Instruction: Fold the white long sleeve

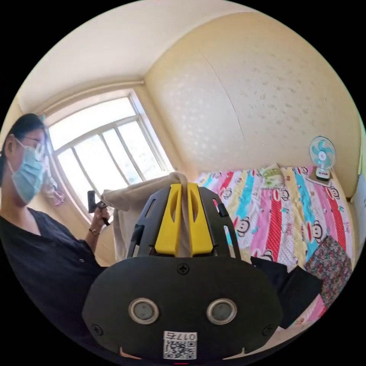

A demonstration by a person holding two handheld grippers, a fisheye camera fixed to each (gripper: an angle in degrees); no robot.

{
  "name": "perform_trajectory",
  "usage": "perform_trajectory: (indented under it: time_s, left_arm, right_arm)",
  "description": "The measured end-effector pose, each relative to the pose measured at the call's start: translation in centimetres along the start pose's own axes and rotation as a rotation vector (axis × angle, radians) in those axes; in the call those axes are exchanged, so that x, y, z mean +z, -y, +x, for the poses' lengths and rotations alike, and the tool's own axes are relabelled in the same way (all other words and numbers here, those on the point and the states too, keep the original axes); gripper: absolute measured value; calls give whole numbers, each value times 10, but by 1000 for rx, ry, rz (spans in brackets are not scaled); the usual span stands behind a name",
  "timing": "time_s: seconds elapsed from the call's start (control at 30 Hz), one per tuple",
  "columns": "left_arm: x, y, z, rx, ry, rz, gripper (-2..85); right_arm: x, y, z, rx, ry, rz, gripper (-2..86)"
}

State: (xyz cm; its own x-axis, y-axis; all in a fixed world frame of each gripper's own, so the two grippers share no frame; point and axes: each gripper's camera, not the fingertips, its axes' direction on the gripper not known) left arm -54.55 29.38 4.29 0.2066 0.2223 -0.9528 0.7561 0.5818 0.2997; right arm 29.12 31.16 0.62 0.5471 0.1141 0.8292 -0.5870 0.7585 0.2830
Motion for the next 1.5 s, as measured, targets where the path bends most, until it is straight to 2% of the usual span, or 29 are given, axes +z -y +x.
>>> perform_trajectory:
  time_s: [0.1, 0.13, 0.17, 0.23, 0.37, 0.53, 0.67, 0.8, 0.9, 1.0, 1.07, 1.17, 1.23, 1.3, 1.37, 1.4, 1.43, 1.47, 1.5]
  left_arm:
    - [105, 24, -117, -154, 56, -257, 53]
    - [147, 24, -167, -272, 104, -354, 65]
    - [176, 16, -210, -406, 154, -406, 85]
    - [199, -4, -252, -517, 157, -420, 102]
    - [205, -87, -290, -685, 200, -487, 122]
    - [211, -224, -312, -960, 174, -693, 133]
    - [238, -275, -311, -976, 217, -896, 163]
    - [249, -264, -319, -963, 206, -900, 124]
    - [218, -239, -339, -917, 135, -858, 41]
    - [132, -206, -366, -942, 260, -683, 37]
    - [44, -187, -389, -1048, 406, -395, 44]
    - [-33, -189, -405, -1208, 534, -98, 75]
    - [-44, -194, -408, -1246, 537, -56, 100]
    - [-26, -193, -410, -1189, 435, -100, 111]
    - [35, -193, -409, -1109, 156, -275, 124]
    - [53, -193, -407, -1093, 101, -334, 128]
    - [88, -189, -399, -1029, 52, -463, 134]
    - [117, -182, -389, -937, 87, -587, 135]
    - [130, -178, -384, -892, 124, -640, 136]
  right_arm:
    - [146, 33, 69, 69, -204, -290, 44]
    - [199, 33, 93, 101, -248, -398, 46]
    - [221, 31, 105, 144, -280, -464, 46]
    - [270, 12, 133, 319, -320, -655, 53]
    - [272, -30, 132, 389, -185, -683, 55]
    - [254, -115, 135, 603, -184, -935, 41]
    - [229, -123, 139, 778, -214, -953, 35]
    - [212, -104, 158, 908, -258, -992, 32]
    - [197, -81, 177, 949, -303, -985, 34]
    - [180, -62, 195, 1029, -300, -913, 40]
    - [169, -54, 207, 1095, -268, -817, 46]
    - [150, -52, 228, 1258, -180, -586, 56]
    - [141, -57, 243, 1382, -82, -418, 64]
    - [144, -55, 254, 1399, -25, -402, 70]
    - [156, -47, 265, 1350, -37, -504, 80]
    - [170, -38, 271, 1272, -63, -621, 87]
    - [188, -29, 275, 1178, -88, -752, 93]
    - [199, -24, 276, 1128, -100, -816, 96]
    - [220, -16, 276, 1019, -119, -935, 100]
